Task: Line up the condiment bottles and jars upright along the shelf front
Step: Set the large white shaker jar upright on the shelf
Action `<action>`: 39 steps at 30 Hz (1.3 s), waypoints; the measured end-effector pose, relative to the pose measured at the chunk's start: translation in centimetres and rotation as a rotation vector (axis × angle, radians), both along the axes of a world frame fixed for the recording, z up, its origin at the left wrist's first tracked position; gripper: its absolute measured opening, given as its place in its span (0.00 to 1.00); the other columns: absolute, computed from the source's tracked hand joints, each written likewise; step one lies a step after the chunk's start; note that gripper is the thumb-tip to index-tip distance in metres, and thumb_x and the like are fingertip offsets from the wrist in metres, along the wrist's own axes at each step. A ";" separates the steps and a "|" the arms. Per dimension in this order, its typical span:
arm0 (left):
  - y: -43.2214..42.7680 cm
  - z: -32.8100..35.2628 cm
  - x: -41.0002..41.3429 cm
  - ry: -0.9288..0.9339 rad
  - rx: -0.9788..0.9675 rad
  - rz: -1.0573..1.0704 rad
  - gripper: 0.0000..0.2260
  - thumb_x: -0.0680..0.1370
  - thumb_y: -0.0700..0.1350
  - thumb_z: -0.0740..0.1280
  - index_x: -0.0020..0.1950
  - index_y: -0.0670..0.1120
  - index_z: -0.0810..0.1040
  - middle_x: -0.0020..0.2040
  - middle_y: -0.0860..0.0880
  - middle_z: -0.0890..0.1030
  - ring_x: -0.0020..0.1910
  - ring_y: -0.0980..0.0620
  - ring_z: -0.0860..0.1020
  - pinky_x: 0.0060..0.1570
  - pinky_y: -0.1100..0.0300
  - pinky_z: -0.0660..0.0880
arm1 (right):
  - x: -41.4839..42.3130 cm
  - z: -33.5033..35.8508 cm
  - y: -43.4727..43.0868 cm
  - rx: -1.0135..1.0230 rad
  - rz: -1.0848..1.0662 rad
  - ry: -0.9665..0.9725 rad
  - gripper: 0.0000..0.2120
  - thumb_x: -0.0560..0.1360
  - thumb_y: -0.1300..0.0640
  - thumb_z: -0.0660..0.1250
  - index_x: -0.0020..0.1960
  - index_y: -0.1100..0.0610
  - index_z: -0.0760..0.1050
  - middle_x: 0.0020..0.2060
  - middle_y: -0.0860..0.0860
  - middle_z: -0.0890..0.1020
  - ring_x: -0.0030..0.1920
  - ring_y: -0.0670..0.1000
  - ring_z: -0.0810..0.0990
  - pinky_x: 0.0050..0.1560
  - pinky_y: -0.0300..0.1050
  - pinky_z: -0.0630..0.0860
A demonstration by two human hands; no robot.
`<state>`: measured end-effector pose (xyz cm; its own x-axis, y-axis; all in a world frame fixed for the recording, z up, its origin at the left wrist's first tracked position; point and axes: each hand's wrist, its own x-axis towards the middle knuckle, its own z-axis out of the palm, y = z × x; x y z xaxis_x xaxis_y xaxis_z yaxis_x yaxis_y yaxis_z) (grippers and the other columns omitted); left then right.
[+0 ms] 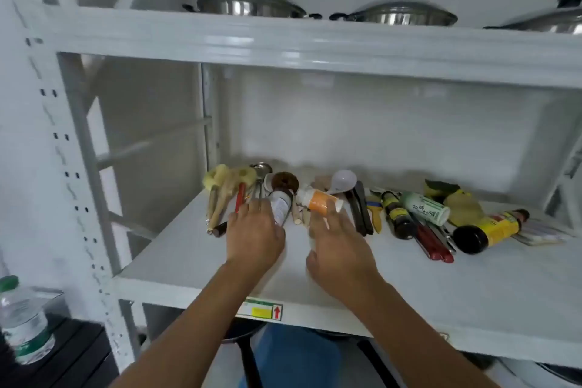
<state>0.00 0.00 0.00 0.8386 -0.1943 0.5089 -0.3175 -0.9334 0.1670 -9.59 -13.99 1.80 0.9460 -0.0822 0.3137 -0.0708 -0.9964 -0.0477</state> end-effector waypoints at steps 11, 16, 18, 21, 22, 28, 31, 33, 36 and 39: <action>-4.4 -0.1 8.8 0.195 0.261 0.067 0.38 0.77 0.67 0.62 0.77 0.42 0.63 0.73 0.43 0.73 0.73 0.43 0.70 0.74 0.46 0.63 | 5.9 -3.8 -2.4 -0.033 -0.017 -0.029 0.38 0.74 0.54 0.69 0.82 0.57 0.62 0.83 0.63 0.59 0.76 0.65 0.69 0.71 0.59 0.74; -4.6 0.0 10.6 0.258 0.191 0.074 0.40 0.73 0.66 0.69 0.75 0.42 0.65 0.72 0.43 0.73 0.72 0.43 0.72 0.71 0.49 0.68 | 6.4 -3.8 -2.4 -0.036 0.005 -0.022 0.37 0.75 0.54 0.68 0.82 0.58 0.61 0.83 0.63 0.58 0.77 0.64 0.68 0.70 0.58 0.75; -4.5 -0.1 10.5 0.249 0.183 0.053 0.37 0.75 0.63 0.69 0.74 0.41 0.65 0.71 0.42 0.73 0.71 0.42 0.72 0.72 0.50 0.68 | 6.3 -3.5 -2.3 -0.023 0.001 0.002 0.37 0.78 0.53 0.66 0.84 0.56 0.57 0.84 0.60 0.54 0.79 0.62 0.65 0.71 0.56 0.73; -4.0 -0.7 9.8 0.210 0.136 0.005 0.33 0.78 0.61 0.64 0.74 0.39 0.64 0.71 0.39 0.73 0.71 0.40 0.72 0.71 0.49 0.69 | 5.8 -3.1 -2.0 0.014 0.002 0.013 0.37 0.79 0.53 0.64 0.84 0.54 0.53 0.85 0.57 0.51 0.81 0.60 0.60 0.74 0.54 0.70; -3.7 -0.8 9.5 0.187 0.100 -0.017 0.33 0.79 0.61 0.63 0.74 0.38 0.64 0.71 0.39 0.73 0.71 0.40 0.72 0.71 0.49 0.68 | 5.6 -2.8 -1.9 0.030 0.007 0.024 0.37 0.79 0.53 0.64 0.85 0.54 0.53 0.85 0.57 0.50 0.81 0.60 0.59 0.75 0.54 0.68; -0.5 -0.4 7.7 0.286 -0.499 -0.321 0.27 0.78 0.58 0.67 0.70 0.44 0.66 0.64 0.44 0.77 0.61 0.44 0.78 0.59 0.47 0.78 | 4.4 -0.8 -1.7 0.182 0.049 0.061 0.36 0.79 0.55 0.66 0.83 0.50 0.55 0.83 0.52 0.56 0.78 0.57 0.63 0.69 0.52 0.72; 1.2 0.5 5.7 0.542 -0.818 -0.568 0.21 0.81 0.54 0.68 0.70 0.50 0.66 0.64 0.46 0.79 0.52 0.52 0.84 0.50 0.57 0.81 | 3.5 0.3 -1.2 0.419 0.098 0.089 0.36 0.80 0.55 0.69 0.83 0.48 0.55 0.74 0.45 0.69 0.76 0.50 0.66 0.59 0.37 0.65; 2.2 0.7 4.1 0.635 -0.983 -0.681 0.19 0.82 0.51 0.67 0.70 0.51 0.67 0.64 0.46 0.80 0.51 0.54 0.85 0.48 0.59 0.82 | 3.4 0.7 -0.7 0.626 0.144 0.132 0.34 0.81 0.54 0.71 0.81 0.47 0.57 0.70 0.43 0.72 0.73 0.47 0.70 0.53 0.35 0.63; 3.5 0.3 2.9 0.746 -1.176 -0.780 0.20 0.82 0.48 0.67 0.72 0.51 0.67 0.65 0.45 0.81 0.60 0.48 0.84 0.61 0.46 0.80 | 3.3 0.9 0.0 0.937 0.177 0.124 0.28 0.81 0.54 0.71 0.78 0.48 0.64 0.67 0.46 0.79 0.66 0.47 0.79 0.51 0.37 0.73; 4.5 -0.2 2.1 0.812 -1.262 -0.824 0.18 0.83 0.43 0.66 0.72 0.49 0.68 0.65 0.43 0.81 0.62 0.44 0.82 0.64 0.44 0.78 | 2.9 0.8 0.4 1.124 0.219 0.114 0.17 0.82 0.58 0.71 0.68 0.47 0.72 0.56 0.45 0.84 0.55 0.42 0.82 0.47 0.32 0.78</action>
<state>2.15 4.48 -0.20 0.8319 -0.5175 0.2005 -0.0783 0.2482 0.9655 -6.71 -13.57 2.55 0.9926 -0.0919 0.0792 0.0377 -0.3867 -0.9214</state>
